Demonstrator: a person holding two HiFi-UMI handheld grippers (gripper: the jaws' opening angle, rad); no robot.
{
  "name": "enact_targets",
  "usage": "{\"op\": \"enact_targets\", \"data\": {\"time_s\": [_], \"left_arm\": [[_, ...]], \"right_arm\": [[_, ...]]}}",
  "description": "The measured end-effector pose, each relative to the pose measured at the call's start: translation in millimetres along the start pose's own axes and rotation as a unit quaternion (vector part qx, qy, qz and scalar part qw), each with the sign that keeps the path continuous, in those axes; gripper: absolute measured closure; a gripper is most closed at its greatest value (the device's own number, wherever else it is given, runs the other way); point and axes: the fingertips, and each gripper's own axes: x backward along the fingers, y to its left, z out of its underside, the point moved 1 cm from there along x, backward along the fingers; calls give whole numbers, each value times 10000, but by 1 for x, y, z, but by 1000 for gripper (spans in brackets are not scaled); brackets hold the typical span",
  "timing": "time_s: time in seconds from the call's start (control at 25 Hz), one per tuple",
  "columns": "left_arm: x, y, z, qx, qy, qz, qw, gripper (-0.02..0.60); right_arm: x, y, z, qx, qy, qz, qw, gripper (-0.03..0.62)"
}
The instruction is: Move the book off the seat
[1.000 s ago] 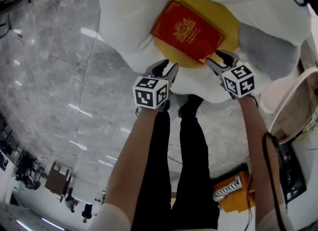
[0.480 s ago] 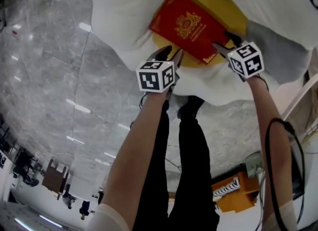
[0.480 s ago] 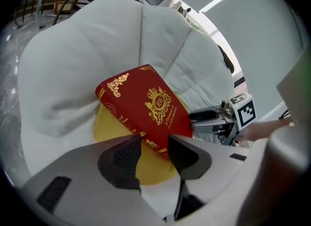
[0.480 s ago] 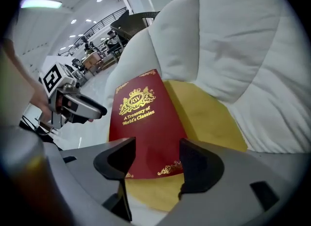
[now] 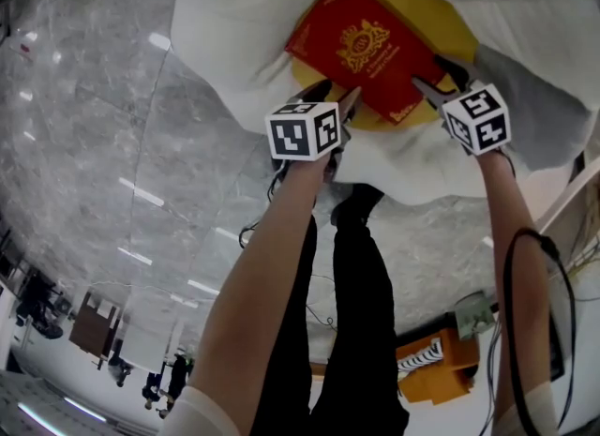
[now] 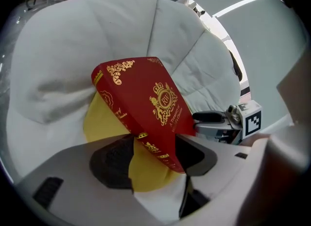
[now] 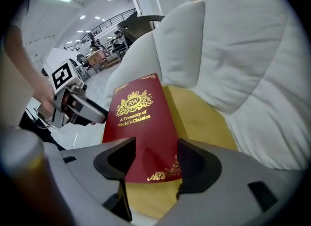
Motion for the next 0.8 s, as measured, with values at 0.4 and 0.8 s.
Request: {"op": "enact_targets", "data": {"time_s": [0.4, 0.8], "left_arm": [[-19, -1, 10, -14, 180, 143, 9997, 316], [-22, 3, 8, 92, 158, 284, 9994, 328]], "right_arm": [[-6, -11, -5, -343, -286, 169, 9989, 313], [-15, -20, 0, -920, -295, 95, 9953, 310]]}}
